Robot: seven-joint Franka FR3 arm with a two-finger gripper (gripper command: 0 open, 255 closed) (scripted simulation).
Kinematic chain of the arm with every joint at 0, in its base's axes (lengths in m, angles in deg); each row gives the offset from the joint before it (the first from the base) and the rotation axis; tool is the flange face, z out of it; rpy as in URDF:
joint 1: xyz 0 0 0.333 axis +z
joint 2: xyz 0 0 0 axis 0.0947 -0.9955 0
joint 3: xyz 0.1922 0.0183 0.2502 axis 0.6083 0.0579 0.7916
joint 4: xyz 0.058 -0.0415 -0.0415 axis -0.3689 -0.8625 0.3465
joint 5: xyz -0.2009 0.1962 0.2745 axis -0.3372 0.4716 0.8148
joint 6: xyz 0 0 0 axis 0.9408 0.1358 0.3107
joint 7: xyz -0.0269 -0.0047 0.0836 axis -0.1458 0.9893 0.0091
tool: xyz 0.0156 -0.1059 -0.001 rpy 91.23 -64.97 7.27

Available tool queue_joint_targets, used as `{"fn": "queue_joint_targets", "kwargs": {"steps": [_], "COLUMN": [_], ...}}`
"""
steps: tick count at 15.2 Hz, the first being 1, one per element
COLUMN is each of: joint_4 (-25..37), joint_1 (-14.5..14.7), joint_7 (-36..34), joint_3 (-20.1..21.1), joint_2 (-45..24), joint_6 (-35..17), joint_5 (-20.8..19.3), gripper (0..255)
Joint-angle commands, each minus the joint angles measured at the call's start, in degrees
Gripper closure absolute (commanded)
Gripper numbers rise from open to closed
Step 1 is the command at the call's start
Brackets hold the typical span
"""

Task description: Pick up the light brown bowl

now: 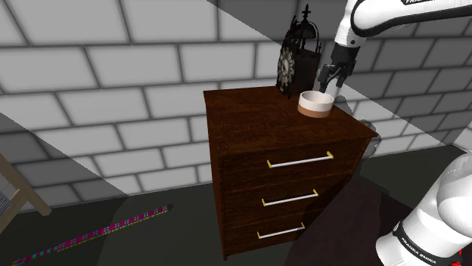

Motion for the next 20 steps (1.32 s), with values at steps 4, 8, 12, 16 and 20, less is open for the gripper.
{"fn": "queue_joint_targets", "kwargs": {"steps": [4,8,12,16,20], "joint_4": [5.21,10.38,16.76,24.52,24.08], "joint_1": [-0.24,-0.68,-1.74,-3.72,-4.2], "joint_7": [3.78,7.23,10.98,14.59,15.19], "joint_3": [-3.77,-6.29,-8.1,-8.94,-8.78], "joint_2": [-10.56,-19.13,-28.14,-37.49,-39.32], "joint_6": [-5.27,-8.27,-10.15,-10.76,-12.86], "joint_5": [1.68,4.35,8.08,12.34,13.17], "gripper": [0,0,0,0,0]}}
